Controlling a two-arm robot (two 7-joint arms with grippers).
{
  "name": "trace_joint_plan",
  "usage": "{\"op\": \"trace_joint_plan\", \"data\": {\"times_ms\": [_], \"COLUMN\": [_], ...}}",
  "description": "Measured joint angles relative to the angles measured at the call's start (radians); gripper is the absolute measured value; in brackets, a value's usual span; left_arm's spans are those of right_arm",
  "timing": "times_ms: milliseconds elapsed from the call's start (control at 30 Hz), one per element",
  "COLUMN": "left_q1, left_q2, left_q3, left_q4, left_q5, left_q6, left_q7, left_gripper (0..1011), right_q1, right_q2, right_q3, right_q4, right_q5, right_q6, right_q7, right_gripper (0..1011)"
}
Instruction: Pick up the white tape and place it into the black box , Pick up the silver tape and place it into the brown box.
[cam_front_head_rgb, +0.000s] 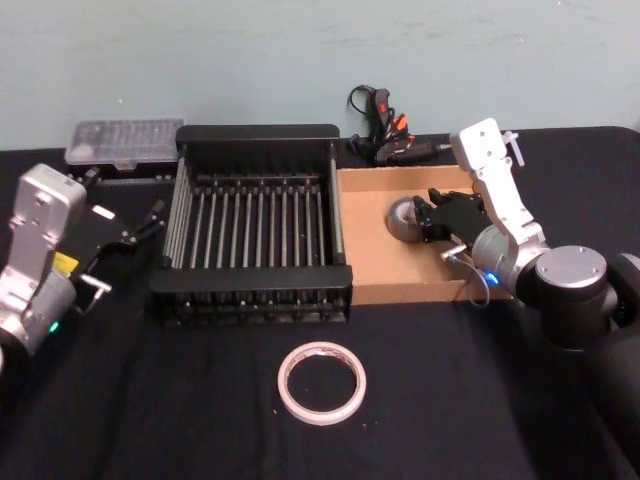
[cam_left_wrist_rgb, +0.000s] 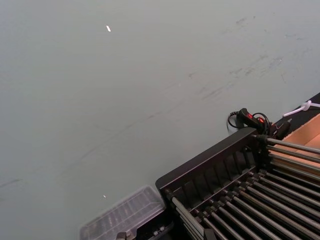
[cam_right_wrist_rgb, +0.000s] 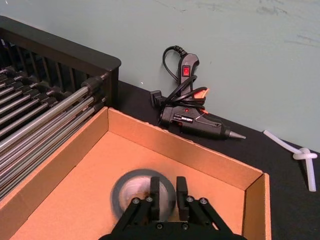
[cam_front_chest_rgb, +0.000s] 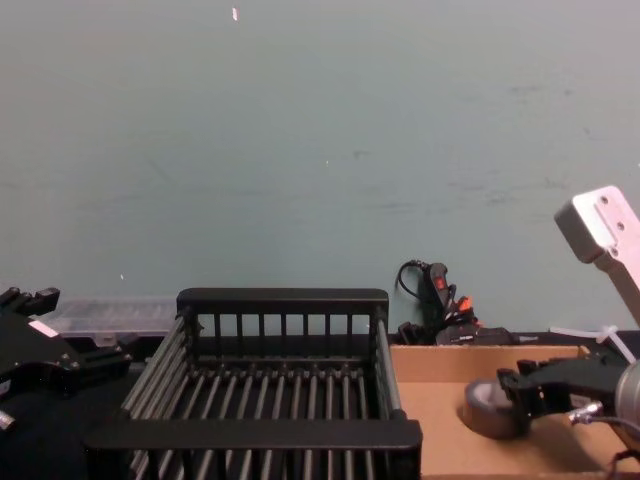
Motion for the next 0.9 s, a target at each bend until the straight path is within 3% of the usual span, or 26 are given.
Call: {"op": "trace_joint_plan", "data": {"times_ms": [333,467,900], "left_q1": [0.0,0.0,0.0], "left_q2": [0.0,0.0,0.0], "left_q3": [0.0,0.0,0.0], "left_q4": [0.0,0.0,0.0], "left_q5": [0.0,0.0,0.0], "left_q6": [0.0,0.0,0.0], "left_q7": [0.0,0.0,0.0], "left_gripper": [1001,1001,1001], "right_q1": [0.0,0.0,-0.001], "right_q2": [0.0,0.0,0.0], "right_q3": [0.0,0.0,0.0], "right_q4": [-0.001,-0.001,-0.003], "right_q5": [0.002,0.002,0.003], "right_q6": [0.0,0.0,0.0], "right_q7": [0.0,0.0,0.0], "right_gripper": [490,654,986]}}
